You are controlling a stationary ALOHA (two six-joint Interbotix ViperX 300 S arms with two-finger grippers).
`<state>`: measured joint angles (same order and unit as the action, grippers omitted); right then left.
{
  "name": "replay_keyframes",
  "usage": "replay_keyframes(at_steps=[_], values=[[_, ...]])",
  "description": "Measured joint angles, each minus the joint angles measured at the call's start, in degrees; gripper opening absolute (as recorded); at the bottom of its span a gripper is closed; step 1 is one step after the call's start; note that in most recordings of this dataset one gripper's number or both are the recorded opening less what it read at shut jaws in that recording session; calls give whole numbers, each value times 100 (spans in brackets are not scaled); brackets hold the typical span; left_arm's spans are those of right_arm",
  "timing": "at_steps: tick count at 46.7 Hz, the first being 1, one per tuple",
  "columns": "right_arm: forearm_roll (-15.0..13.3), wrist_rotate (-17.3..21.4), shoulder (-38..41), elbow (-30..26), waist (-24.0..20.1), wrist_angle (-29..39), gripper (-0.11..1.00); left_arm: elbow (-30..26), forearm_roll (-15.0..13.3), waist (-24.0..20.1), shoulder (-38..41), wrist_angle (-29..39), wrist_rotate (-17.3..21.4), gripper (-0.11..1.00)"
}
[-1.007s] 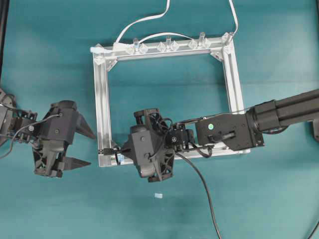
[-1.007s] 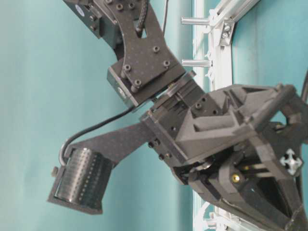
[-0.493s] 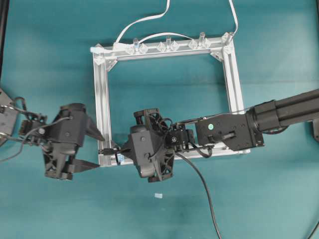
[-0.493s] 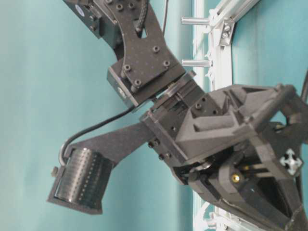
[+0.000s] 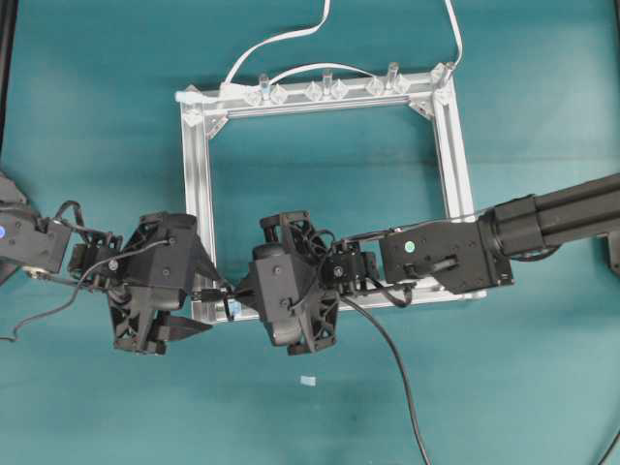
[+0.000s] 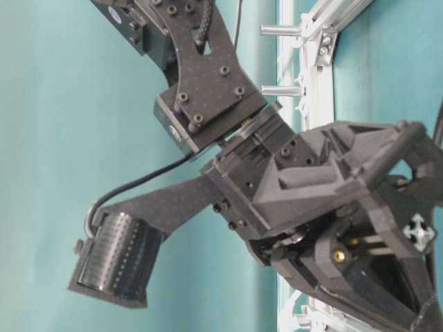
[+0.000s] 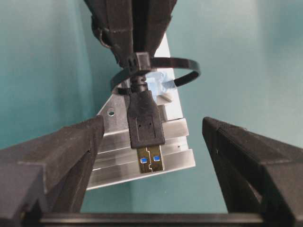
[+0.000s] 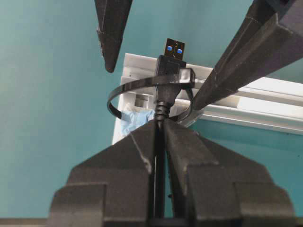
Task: Insert the wire through the string loop located on the left side.
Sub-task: 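Move the left gripper right and grasp the plug emerging from the loop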
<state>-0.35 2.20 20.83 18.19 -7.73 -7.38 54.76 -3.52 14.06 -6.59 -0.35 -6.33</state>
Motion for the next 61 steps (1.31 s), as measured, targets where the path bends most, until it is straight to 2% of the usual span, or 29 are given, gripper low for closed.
replay_keyframes(at_steps=[10, 14, 17, 25, 33, 43, 61], values=[[0, -9, 0, 0, -9, 0, 7, 0, 0, 0, 0, 0, 0, 82], [0, 0, -9, -9, -9, 0, 7, 0, 0, 0, 9, 0, 0, 76], [0, 0, 0, -9, -9, -9, 7, 0, 0, 0, 0, 0, 0, 65], [0, 0, -9, -9, -18, -9, 7, -26, 0, 0, 0, 0, -9, 21], [0, 0, 0, -9, -26, -9, 7, -35, 0, 0, 9, 9, -97, 21], [0, 0, 0, -9, -18, -9, 7, -26, 0, 9, 0, 9, -466, 21], [0, 0, 0, 0, -18, 0, 7, -18, 0, 0, 0, 9, -501, 21]])
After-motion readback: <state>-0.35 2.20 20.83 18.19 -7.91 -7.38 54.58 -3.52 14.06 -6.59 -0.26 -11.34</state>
